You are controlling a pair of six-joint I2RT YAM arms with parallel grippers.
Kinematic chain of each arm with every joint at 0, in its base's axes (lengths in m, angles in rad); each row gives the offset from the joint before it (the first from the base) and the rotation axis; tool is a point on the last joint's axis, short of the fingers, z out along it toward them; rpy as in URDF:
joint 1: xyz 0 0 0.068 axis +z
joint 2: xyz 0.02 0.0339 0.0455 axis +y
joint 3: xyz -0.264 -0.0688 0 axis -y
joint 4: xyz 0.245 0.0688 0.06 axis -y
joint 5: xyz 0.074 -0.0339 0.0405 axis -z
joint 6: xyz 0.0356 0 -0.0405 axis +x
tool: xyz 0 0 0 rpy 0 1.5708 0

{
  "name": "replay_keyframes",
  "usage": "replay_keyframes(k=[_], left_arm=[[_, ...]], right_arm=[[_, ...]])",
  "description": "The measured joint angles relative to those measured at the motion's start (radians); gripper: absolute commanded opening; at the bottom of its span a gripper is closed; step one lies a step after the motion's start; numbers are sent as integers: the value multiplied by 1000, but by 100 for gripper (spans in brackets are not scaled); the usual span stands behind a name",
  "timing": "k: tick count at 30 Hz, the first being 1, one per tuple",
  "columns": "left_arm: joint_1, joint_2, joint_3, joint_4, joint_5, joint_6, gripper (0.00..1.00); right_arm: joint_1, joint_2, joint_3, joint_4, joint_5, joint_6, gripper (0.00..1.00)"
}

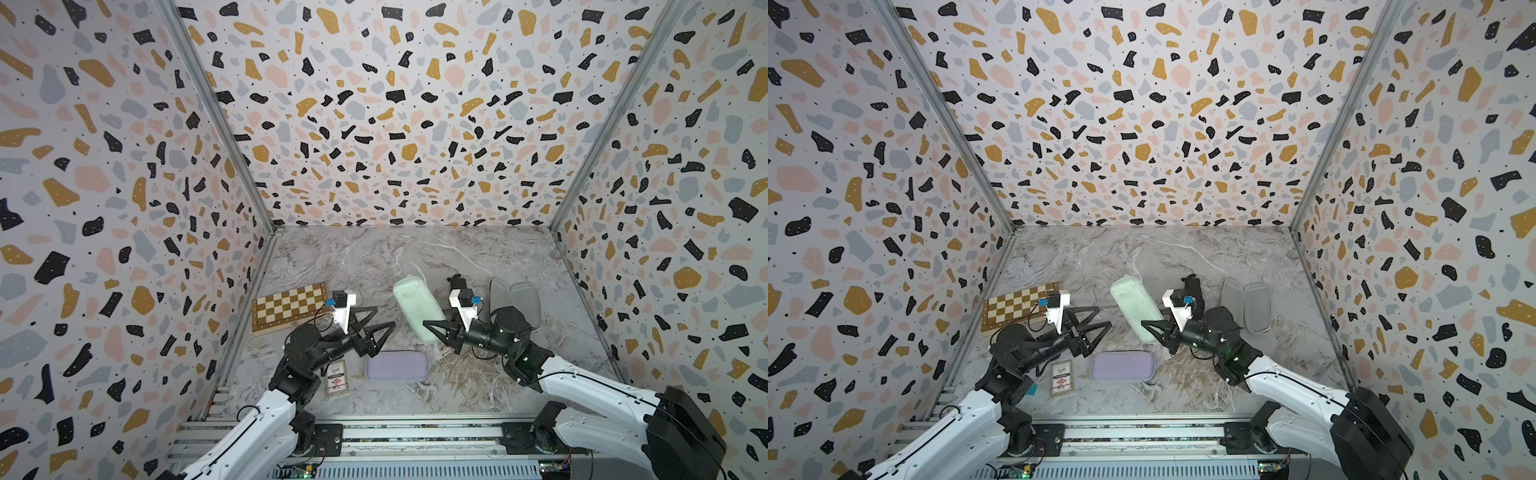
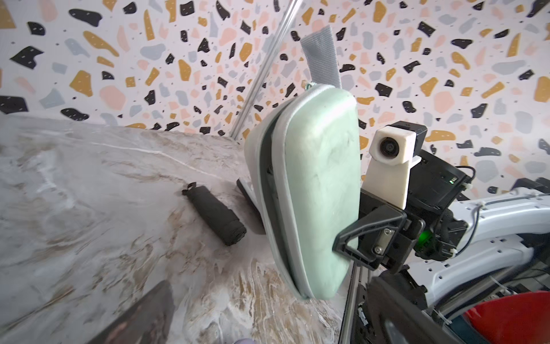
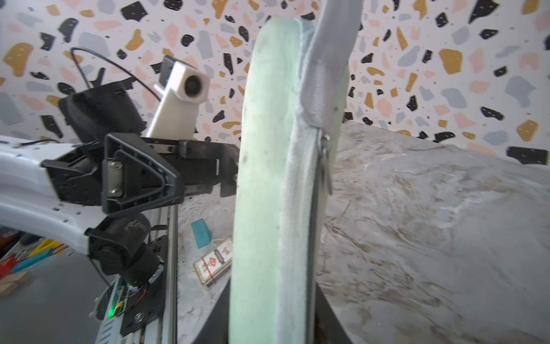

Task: Put umbrellas into zippered umbrella sleeves
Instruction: Pick up the umbrella sleeve at the center of the board.

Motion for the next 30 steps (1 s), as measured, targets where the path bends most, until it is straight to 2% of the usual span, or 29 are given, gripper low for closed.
replay_keyframes(k=[3, 8, 14, 20, 30], left_arm=[[-51, -11, 0, 31, -3, 13, 99], [-108, -1, -3, 112, -2, 25, 92], [-149, -23, -10, 169, -7, 35, 74], [-167, -21, -24, 189, -13, 43, 65], [-172, -22, -29, 223, -14, 39, 31]], right_arm=[[47, -14, 0, 17, -27, -26, 29], [111, -8, 0, 38, -48, -63, 29], [142, 27, 0, 63, -61, -84, 29], [157, 61, 0, 100, -78, -87, 28], [157, 93, 6, 153, -82, -83, 30]])
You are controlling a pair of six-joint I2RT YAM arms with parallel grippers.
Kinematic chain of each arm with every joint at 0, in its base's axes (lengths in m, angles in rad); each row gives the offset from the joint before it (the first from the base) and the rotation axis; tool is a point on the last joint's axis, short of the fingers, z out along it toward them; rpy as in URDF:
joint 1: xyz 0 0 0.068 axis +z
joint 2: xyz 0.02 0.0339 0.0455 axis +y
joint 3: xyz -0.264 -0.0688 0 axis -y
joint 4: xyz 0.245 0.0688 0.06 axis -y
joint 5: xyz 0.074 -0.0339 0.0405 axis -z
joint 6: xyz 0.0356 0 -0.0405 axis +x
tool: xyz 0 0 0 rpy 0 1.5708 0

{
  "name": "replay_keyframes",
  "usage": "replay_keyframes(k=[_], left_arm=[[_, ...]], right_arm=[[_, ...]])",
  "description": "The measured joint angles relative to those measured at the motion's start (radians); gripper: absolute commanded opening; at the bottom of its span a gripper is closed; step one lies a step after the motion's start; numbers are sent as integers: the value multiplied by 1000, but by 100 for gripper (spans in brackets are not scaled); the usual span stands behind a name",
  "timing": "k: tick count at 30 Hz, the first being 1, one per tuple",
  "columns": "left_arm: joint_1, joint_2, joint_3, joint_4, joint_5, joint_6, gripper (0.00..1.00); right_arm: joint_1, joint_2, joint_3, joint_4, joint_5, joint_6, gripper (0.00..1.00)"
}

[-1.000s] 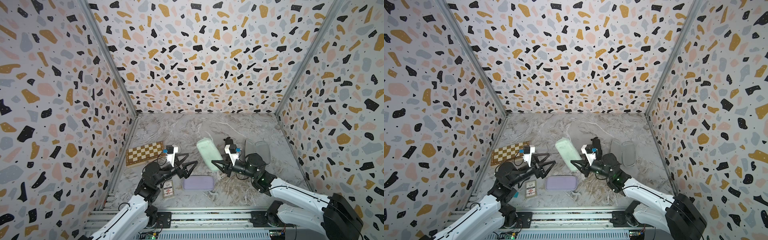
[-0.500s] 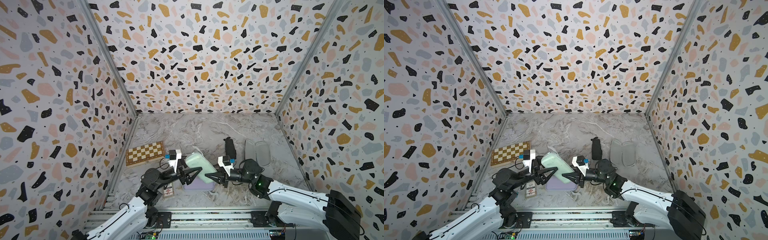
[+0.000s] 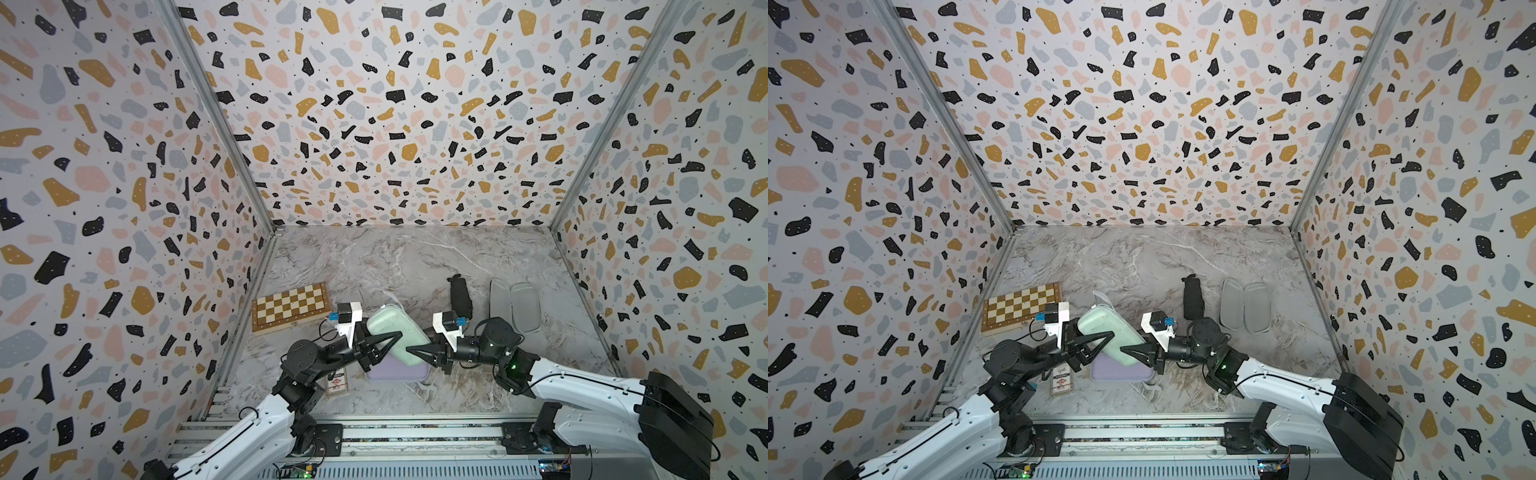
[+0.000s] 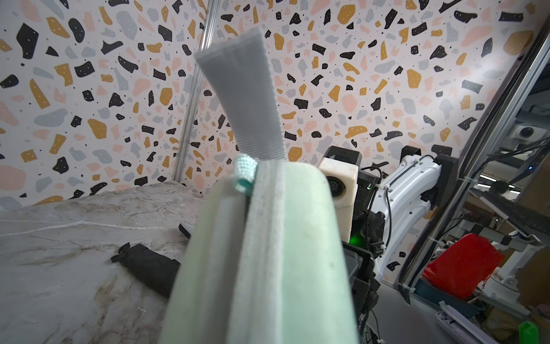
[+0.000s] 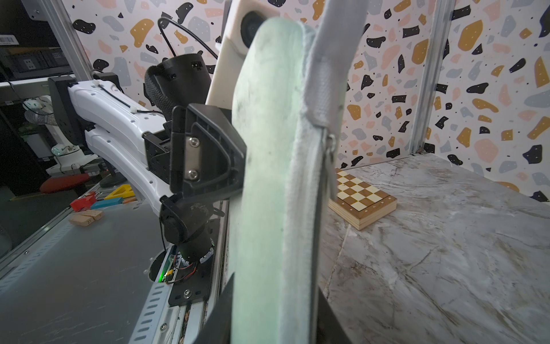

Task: Put umbrellas into zippered umbrella sleeves
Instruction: Pick up the umbrella sleeve at the center of the board.

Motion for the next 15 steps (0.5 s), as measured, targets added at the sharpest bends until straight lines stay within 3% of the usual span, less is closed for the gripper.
replay_keyframes(k=[6, 9, 12, 15], left_arm=[[0, -3, -5, -10, -7, 12, 11], [-1, -10, -5, -46, -11, 28, 2], [-6, -11, -4, -126, -18, 58, 0], [-6, -11, 2, -204, -32, 106, 0]], right_arm=[[-2, 19, 5, 3, 8, -10, 43], [-3, 34, 6, -7, 16, -19, 59], [-14, 37, 12, -18, 25, -33, 70], [-47, 13, 11, -37, 65, -35, 73]])
